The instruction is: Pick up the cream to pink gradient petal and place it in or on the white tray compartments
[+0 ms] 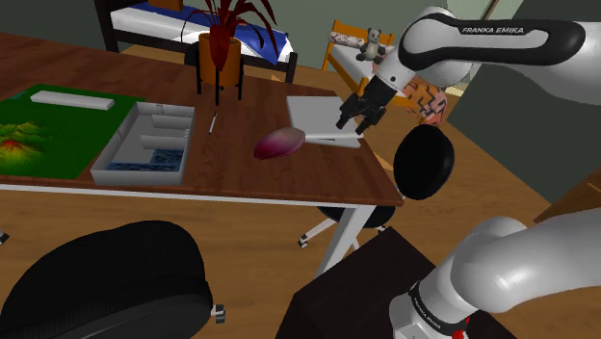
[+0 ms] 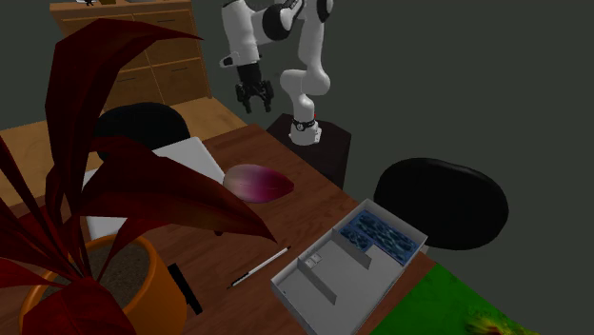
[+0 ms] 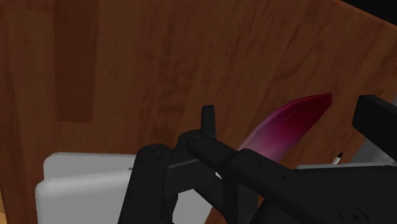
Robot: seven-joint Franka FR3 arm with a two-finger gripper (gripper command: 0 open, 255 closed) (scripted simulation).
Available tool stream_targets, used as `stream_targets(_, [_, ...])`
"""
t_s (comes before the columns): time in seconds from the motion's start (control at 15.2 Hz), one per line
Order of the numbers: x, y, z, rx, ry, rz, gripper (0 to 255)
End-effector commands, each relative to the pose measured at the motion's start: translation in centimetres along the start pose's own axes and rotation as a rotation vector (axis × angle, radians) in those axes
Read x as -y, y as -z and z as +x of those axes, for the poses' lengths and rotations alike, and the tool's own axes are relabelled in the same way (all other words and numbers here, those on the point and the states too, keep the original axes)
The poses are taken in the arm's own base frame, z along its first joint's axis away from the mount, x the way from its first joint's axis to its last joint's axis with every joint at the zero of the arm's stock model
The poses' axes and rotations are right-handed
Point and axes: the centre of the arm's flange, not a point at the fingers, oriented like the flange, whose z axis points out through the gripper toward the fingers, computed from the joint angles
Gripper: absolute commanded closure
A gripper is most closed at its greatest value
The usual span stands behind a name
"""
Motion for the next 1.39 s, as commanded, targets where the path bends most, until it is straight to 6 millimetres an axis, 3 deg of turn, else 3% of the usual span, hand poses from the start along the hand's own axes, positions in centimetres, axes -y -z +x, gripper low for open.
stream_targets(0.0, [-1.5,-1.7,1.8,-0.009,-0.049,0.073,0])
stream_targets(0.86, [-10.3,-15.2,12.5,-0.049,-0.344,0.534,0])
stream_targets(1.32, [-8.9,-18.2,13.1,-0.050,-0.348,0.542,0])
